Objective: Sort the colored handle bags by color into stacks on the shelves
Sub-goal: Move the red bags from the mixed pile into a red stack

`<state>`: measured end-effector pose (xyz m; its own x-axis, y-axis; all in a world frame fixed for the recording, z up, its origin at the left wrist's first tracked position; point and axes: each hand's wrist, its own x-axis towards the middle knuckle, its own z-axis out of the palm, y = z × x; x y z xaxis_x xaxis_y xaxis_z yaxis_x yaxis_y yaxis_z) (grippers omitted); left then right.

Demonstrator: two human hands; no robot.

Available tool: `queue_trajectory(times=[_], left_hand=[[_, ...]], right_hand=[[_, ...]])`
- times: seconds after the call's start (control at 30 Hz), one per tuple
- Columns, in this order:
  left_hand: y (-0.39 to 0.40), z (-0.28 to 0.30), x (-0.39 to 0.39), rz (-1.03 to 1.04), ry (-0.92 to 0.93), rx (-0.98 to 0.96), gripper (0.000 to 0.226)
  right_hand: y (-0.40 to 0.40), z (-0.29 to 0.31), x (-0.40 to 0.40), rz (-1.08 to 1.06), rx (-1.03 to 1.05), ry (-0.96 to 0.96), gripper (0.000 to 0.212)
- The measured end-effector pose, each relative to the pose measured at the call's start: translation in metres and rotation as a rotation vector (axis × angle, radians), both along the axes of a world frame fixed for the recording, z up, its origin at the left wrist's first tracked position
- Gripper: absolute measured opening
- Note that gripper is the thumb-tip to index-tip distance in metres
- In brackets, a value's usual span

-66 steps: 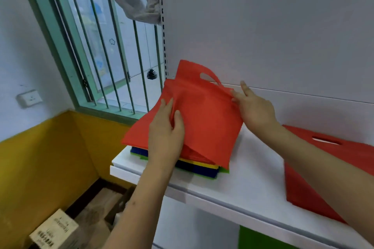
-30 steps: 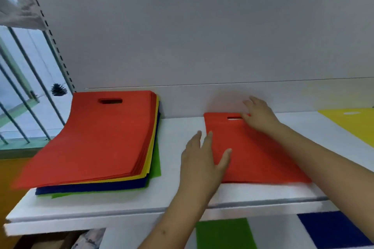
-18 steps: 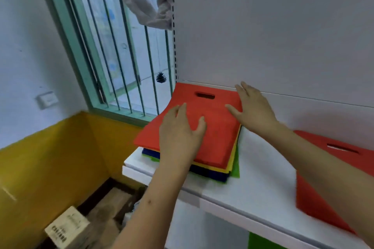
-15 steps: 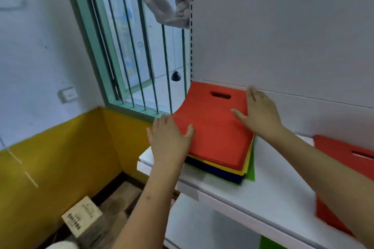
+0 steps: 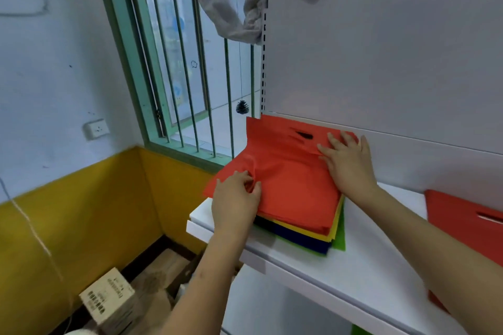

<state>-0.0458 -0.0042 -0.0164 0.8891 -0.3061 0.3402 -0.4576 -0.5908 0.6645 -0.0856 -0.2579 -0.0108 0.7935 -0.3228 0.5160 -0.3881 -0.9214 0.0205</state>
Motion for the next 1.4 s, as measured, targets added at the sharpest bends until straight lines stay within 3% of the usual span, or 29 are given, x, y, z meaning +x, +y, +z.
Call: queue_trajectory(times=[0.1,0.2,0.47,0.57,0.63,0.77,0.87,1.0,1.23,1.4], left_hand=[[-0.007,0.024,-0.012,-0.171,0.179,-0.344,0.003],[-0.028,0.048,-0.030,-0.328,0.308,-0.498,0.017],[-0.115,0.028,-0.116,-0.704,0.675,-0.476,0.035],[-0.140,0.013,-0.150,-0.775,0.534,-0.297,0.059],[-0.150,0.004,-0.172,-0.854,0.403,-0.165,0.064],[-0.160,-0.031,-0.205,-0.913,0.110,0.370,0.082],[-0.160,-0.047,-0.218,-0.901,0.043,0.570,0.105],[-0.161,-0.051,-0.217,-0.937,0.035,0.609,0.121],[-0.166,-0.053,-0.210,-0.923,0.046,0.534,0.117],[-0.171,-0.057,-0.212,-0.887,0.060,0.474,0.117]], right_hand=[[-0.010,0.025,-0.024,0.040,0.251,-0.181,0.033],[-0.022,0.056,-0.066,0.135,0.449,-0.261,0.031],[-0.096,0.070,-0.206,-0.184,0.418,-0.363,0.029],[-0.119,0.062,-0.266,-0.265,0.429,-0.334,0.028],[-0.134,0.048,-0.301,-0.334,0.485,-0.204,0.033],[-0.156,0.000,-0.348,-0.452,0.749,0.079,0.053],[-0.162,-0.034,-0.359,-0.534,0.838,0.167,0.067],[-0.169,-0.051,-0.352,-0.574,0.770,0.142,0.069],[-0.176,-0.054,-0.325,-0.511,0.735,0.007,0.065],[-0.183,-0.053,-0.307,-0.594,0.683,0.000,0.066]])
